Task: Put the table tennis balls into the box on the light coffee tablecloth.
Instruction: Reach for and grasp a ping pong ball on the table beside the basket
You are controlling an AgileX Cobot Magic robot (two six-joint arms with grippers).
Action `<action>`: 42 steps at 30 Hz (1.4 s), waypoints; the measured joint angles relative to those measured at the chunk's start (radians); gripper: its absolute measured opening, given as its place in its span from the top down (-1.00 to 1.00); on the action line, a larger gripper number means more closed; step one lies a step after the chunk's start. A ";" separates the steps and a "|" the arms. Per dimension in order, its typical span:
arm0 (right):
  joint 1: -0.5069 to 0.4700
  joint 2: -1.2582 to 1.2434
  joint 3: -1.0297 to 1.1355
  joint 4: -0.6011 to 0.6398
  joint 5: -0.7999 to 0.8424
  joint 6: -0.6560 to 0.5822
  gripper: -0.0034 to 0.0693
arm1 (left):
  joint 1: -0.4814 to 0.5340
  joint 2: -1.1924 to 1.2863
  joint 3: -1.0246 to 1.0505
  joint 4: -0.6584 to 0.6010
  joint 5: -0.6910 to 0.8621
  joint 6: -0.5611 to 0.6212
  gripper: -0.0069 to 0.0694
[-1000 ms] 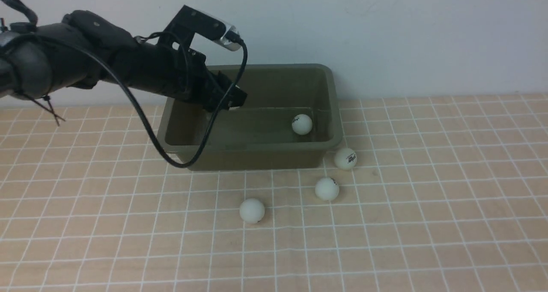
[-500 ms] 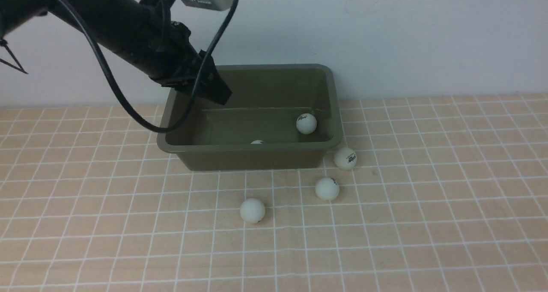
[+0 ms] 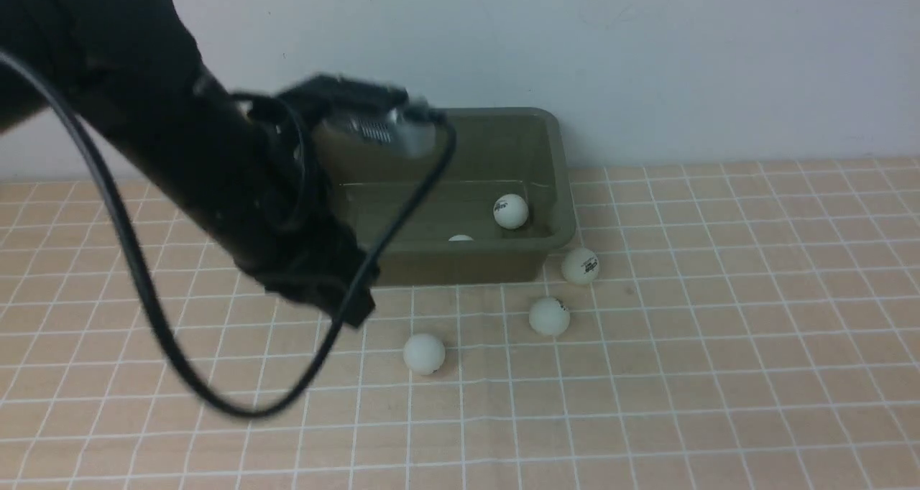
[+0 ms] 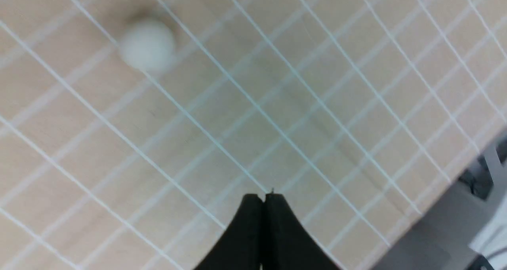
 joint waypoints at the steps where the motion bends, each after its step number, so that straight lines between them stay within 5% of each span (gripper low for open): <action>1: 0.000 0.000 0.000 0.000 0.000 0.000 0.08 | -0.023 -0.032 0.060 -0.013 0.000 0.008 0.99; 5: 0.000 0.000 0.000 0.000 0.000 0.000 0.08 | -0.098 -0.132 0.208 -0.040 -0.081 0.028 0.99; 17: 0.000 0.000 0.000 0.000 0.000 0.000 0.08 | -0.145 -0.146 0.389 -0.020 -0.726 0.046 0.91; 29: 0.000 0.000 0.000 0.000 0.000 0.000 0.08 | -0.145 0.072 0.390 -0.159 -0.906 0.123 -0.27; 42: 0.000 0.000 0.000 0.001 0.000 0.000 0.20 | -0.146 0.207 0.390 -0.220 -1.080 0.123 -0.10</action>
